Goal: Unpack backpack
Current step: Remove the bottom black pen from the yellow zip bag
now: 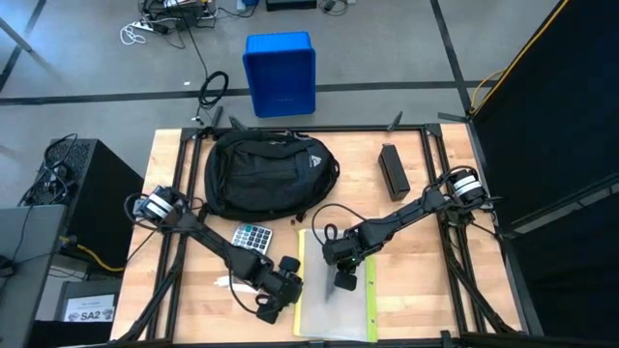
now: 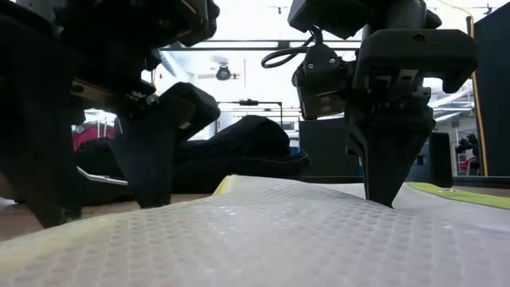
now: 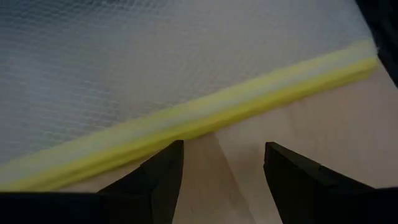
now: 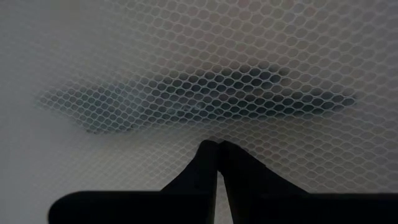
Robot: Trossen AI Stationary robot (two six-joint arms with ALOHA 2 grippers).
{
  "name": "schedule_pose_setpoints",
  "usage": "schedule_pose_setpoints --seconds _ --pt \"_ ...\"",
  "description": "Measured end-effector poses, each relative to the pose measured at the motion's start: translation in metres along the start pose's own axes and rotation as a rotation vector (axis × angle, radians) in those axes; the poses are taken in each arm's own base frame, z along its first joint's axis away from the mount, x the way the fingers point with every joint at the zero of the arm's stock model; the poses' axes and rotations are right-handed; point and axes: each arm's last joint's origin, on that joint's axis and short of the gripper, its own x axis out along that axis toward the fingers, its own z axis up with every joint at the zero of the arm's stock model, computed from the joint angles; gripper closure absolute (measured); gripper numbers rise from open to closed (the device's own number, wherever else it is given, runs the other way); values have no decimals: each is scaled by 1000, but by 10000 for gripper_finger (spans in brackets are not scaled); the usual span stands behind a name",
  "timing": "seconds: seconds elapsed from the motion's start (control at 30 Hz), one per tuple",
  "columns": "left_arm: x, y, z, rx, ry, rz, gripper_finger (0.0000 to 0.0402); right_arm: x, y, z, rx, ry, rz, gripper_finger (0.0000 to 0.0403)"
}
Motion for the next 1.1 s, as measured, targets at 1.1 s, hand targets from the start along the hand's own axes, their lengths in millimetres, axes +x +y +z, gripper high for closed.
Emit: schedule_pose_setpoints --seconds 1.1 --pt "-3 32 25 356 -208 164 209 0 1 3 -31 -40 4 403"
